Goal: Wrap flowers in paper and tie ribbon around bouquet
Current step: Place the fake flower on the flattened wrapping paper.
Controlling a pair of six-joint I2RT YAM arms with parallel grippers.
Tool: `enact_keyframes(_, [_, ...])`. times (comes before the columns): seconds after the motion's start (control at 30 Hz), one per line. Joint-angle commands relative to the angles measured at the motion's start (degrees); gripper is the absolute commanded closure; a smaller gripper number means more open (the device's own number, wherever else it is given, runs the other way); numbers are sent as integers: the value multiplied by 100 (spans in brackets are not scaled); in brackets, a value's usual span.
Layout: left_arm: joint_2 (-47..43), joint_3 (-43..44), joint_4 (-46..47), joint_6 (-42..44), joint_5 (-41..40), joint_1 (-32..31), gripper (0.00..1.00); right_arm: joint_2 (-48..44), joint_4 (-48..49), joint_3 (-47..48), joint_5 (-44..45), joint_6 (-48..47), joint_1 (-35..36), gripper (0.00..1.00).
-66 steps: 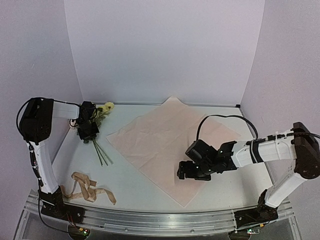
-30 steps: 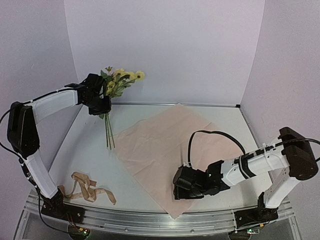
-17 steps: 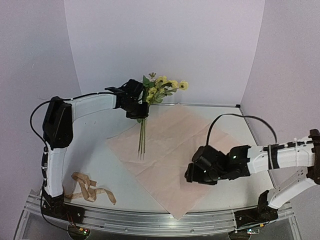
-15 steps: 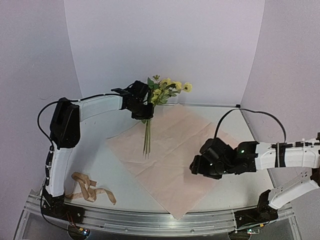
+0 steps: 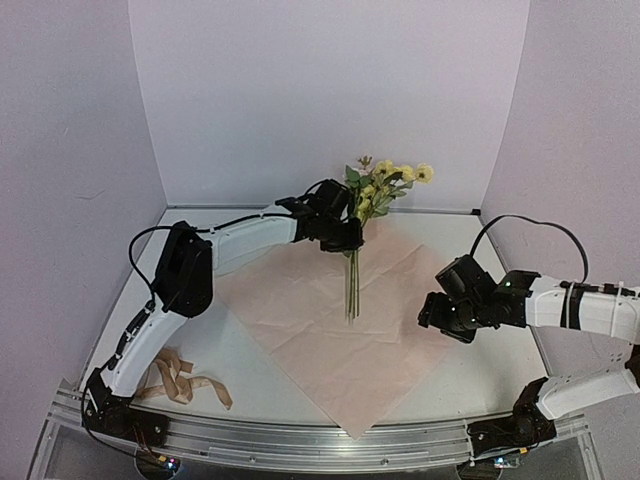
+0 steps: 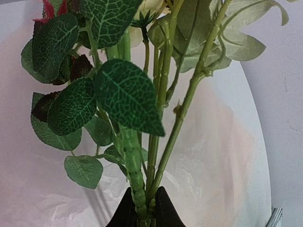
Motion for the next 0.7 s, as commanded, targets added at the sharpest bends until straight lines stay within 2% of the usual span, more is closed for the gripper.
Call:
enact_keyframes(0.0, [179,288,700,-431,232,48,100,131,-20,179,-66,-166,-37,27])
enact_keyframes(0.33, [590,364,886,-420,419,33,100,237,13,270,-131,-166,-38,27])
enact_keyframes(0.4, [622,367,841,-363,406,34,97,247,15,271,-138,-166,-38,27])
enact_keyframes(0.5, [598,327,802,-240,368,35,75,265,7,299,-165,-174,-36,27])
enact_keyframes(0.57, [501,309,788,-187,324,36,56,275,6,319,-168,-192,-37,26])
enact_keyframes(0.67, [203,94,849,-134,239,36,43,365,-8,425,-167,-244,-36,24])
